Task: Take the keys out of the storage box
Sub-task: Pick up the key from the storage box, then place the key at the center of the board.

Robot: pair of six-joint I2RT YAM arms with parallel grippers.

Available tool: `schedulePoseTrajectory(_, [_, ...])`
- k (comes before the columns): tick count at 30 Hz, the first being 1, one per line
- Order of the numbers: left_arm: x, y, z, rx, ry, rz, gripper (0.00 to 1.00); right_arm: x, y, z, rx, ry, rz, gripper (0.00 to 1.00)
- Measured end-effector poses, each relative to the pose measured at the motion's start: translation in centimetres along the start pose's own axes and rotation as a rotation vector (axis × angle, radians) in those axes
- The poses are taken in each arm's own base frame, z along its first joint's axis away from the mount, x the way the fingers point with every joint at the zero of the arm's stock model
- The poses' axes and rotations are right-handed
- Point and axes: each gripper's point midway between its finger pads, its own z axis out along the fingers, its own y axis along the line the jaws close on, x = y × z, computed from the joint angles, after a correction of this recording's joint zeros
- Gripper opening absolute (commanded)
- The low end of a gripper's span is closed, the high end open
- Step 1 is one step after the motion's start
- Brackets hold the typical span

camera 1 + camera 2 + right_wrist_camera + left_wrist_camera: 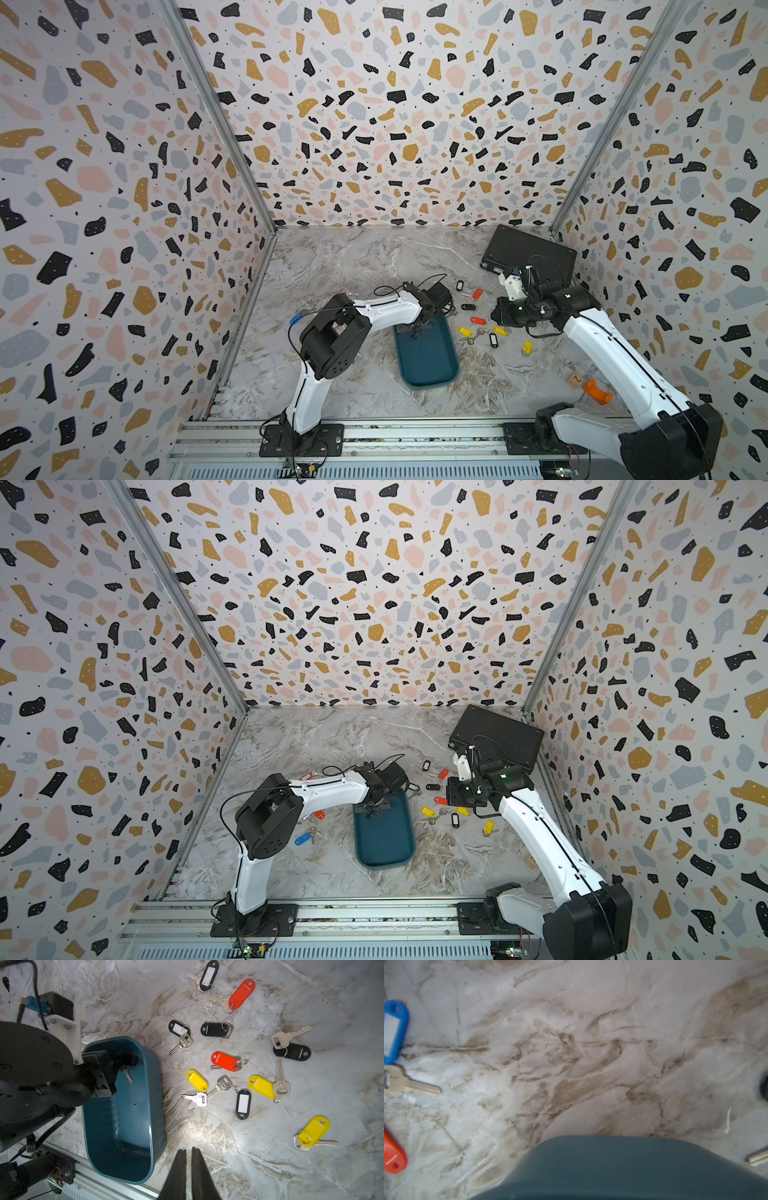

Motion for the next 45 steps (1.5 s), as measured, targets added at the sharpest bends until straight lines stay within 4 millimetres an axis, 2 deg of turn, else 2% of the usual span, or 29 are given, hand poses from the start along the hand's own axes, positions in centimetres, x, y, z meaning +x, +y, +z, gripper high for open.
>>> schedulePoseTrajectory(5, [0.7,-0.6,-1.4,0.039,0.020,0.050,0.00,0.1,0.0,0.0,0.001,0.003,0.001,0.12])
schedulePoseTrajectory(7, [0.8,-1.2,-2.7,0.067,0.020,0.095,0.00,0.2,-0.1,0.0,0.002,0.006,0.002,0.12])
schedulePoseTrajectory(10, [-0.4,-2.5,-5.9,0.139,-0.016,0.154,0.00,0.3,-0.1,0.0,0.004,0.010,0.005,0.11])
schedulePoseTrajectory(13, [-2.6,-3.3,-10.4,0.227,-0.089,0.176,0.00,0.4,-0.1,0.0,0.005,0.016,0.008,0.11])
schedulePoseTrajectory(15, [-4.6,-2.8,-13.6,0.283,-0.144,0.167,0.00,0.5,-0.1,-0.1,0.005,0.017,0.009,0.11])
schedulePoseTrajectory(17, [-7.1,-1.2,-16.3,0.334,-0.189,0.129,0.00,0.6,-0.1,-0.2,0.005,0.017,0.009,0.11])
schedulePoseTrajectory(20, [-10.9,2.6,-17.8,0.355,-0.225,0.043,0.00,0.6,-0.1,-0.3,0.004,0.015,0.009,0.11])
schedulePoseTrajectory(23, [-13.9,6.6,-16.1,0.316,-0.210,-0.031,0.00,0.7,0.0,-0.3,-0.001,0.018,0.011,0.11])
schedulePoseTrajectory(26, [-15.4,9.2,-12.2,0.267,-0.139,-0.069,0.00,0.7,0.1,-0.3,-0.009,0.020,0.017,0.10])
schedulePoseTrajectory(28, [-15.3,9.8,-8.9,0.242,-0.069,-0.068,0.00,0.7,0.2,-0.3,-0.014,0.021,0.021,0.10])
schedulePoseTrajectory(31, [-14.1,9.5,-3.9,0.221,0.043,-0.051,0.00,0.9,0.2,-0.1,-0.017,0.028,0.029,0.10])
schedulePoseTrajectory(35, [-12.9,8.7,0.5,0.211,0.130,-0.023,0.00,1.2,0.1,0.0,-0.018,0.036,0.035,0.10])
schedulePoseTrajectory(38, [-13.3,7.9,2.0,0.217,0.141,-0.006,0.00,1.3,0.1,0.0,-0.019,0.041,0.037,0.10])
schedulePoseTrajectory(42, [-14.5,7.3,3.0,0.224,0.124,0.007,0.00,1.7,0.1,0.0,-0.020,0.056,0.041,0.14])
schedulePoseTrajectory(44, [-14.7,7.6,3.2,0.217,0.118,0.014,0.18,1.9,0.1,0.0,-0.019,0.062,0.041,0.21])
schedulePoseTrajectory(45, [-14.8,7.8,3.2,0.212,0.115,0.019,0.22,1.9,0.1,0.0,-0.019,0.064,0.042,0.24])
